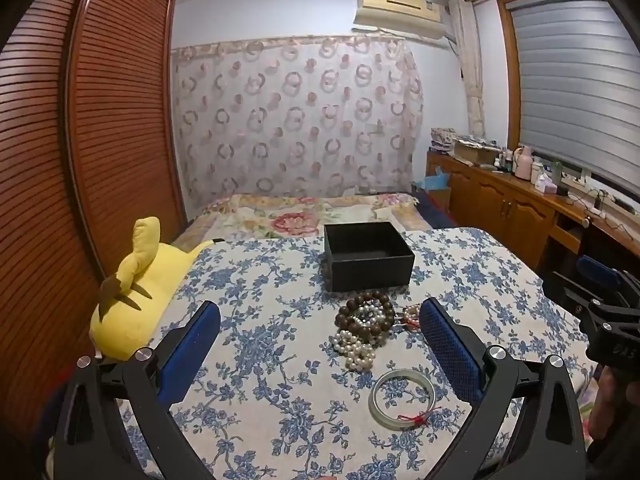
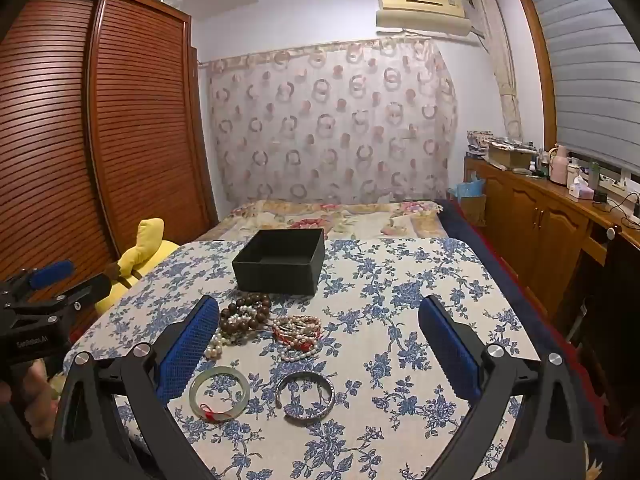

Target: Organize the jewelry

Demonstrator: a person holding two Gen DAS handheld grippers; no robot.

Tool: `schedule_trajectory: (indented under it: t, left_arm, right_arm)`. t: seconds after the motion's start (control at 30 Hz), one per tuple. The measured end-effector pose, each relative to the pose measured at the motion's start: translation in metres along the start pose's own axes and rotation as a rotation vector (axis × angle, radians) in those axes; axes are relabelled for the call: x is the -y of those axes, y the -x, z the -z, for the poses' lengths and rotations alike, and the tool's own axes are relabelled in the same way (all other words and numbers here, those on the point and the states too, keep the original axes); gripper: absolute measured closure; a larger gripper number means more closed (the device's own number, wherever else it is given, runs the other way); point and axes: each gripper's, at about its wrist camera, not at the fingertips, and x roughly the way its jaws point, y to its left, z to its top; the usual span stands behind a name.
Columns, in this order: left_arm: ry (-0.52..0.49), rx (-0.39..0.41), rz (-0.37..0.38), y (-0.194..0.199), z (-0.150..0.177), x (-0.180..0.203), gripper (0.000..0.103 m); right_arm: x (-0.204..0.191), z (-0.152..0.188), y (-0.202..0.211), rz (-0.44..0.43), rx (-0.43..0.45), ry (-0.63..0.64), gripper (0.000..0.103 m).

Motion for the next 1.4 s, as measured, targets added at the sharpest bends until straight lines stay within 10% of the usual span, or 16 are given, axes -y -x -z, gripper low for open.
schedule_trajectory:
  t: [1.4]
  left_arm:
    - [0.008, 0.009, 0.000, 0.0006, 0.0002, -0.0006, 0.006]
  right_arm:
    - [-0.0041, 0.0013, 0.0002, -0.003, 0.000, 0.003, 0.002]
